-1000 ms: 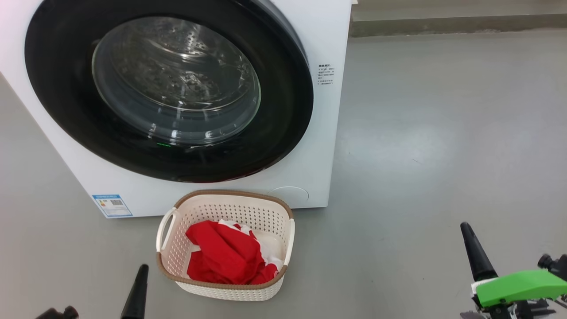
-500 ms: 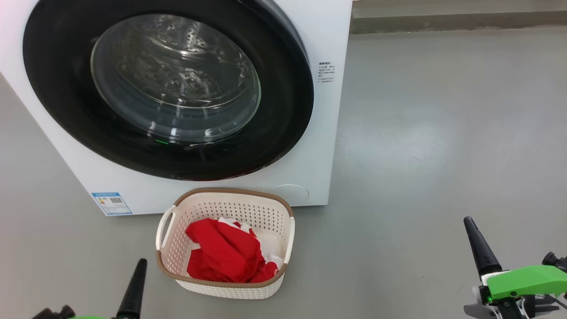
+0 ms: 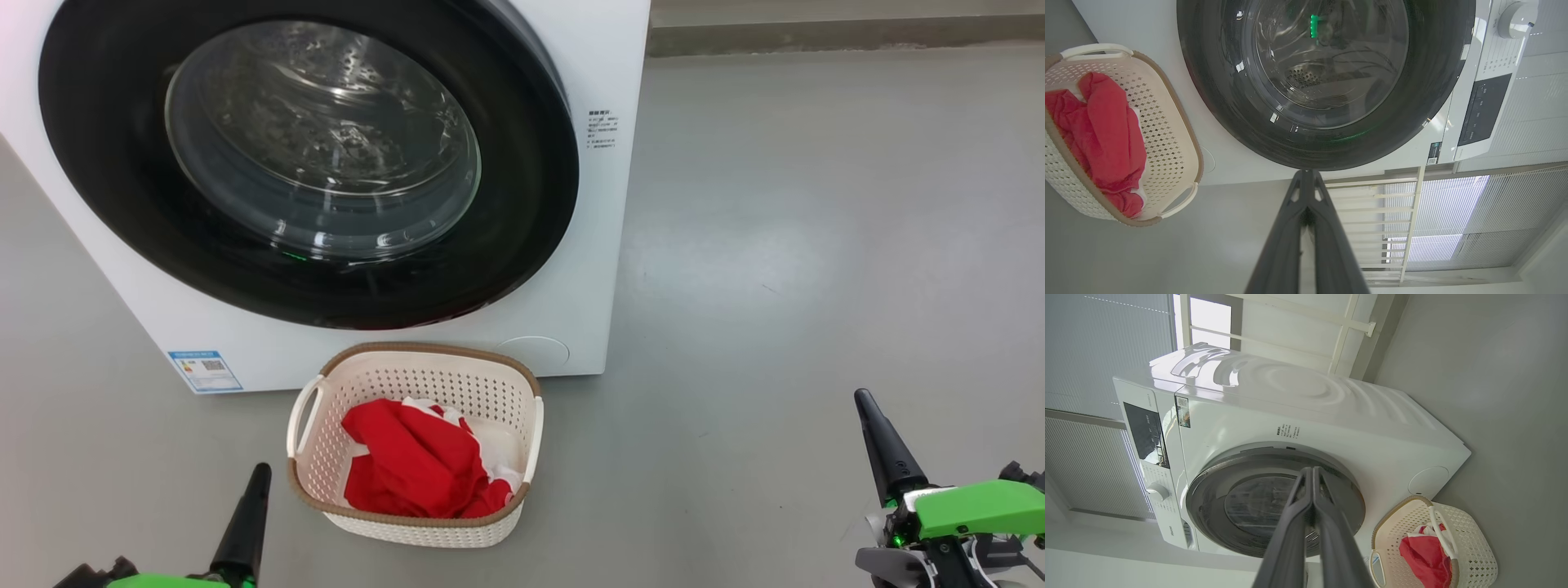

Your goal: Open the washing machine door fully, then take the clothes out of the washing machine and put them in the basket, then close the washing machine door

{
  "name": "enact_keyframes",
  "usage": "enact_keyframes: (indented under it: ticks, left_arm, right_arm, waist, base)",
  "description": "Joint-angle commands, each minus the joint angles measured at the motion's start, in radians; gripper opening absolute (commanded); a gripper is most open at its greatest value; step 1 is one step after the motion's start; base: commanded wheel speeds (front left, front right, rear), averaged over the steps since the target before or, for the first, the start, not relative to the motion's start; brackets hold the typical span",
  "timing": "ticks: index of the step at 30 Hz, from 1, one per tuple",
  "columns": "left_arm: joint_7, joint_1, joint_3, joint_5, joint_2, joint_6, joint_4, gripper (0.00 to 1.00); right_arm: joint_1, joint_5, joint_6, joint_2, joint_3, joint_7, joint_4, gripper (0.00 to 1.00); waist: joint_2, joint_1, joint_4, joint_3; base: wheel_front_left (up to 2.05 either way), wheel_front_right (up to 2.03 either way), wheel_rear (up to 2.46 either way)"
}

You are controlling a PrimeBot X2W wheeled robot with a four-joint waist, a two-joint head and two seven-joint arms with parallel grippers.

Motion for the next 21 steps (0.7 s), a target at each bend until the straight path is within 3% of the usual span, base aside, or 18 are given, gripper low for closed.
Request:
enact_keyframes:
  ticks: [1,9,21]
  left_arm:
    - [0.011,-0.053,0.036,-0.03,0.007,-0.007,-0.03,0.0]
    - [0.033,-0.062,0.044,-0.116,0.006,-0.007,-0.033,0.0]
    - [0.033,-0.062,0.044,-0.116,0.006,-0.007,-0.033,0.0]
  right_arm:
    - [-0.052,0.025,-0.001,-0.014,0.011,0.01,-0.024,0.0]
    - [-0.063,0.108,-0.001,-0.014,0.005,0.033,-0.02,0.0]
    - [-0.063,0.108,-0.001,-0.014,0.005,0.033,-0.02,0.0]
  waist:
    - [0.0,-0.0001,0.0,0.001]
    - [0.0,-0.0001,0.0,0.005]
    - [0.0,-0.0001,0.0,0.005]
  base:
    - [0.0,0.0,0.0]
    - [0.0,0.0,0.0]
    - [0.0,0.0,0.0]
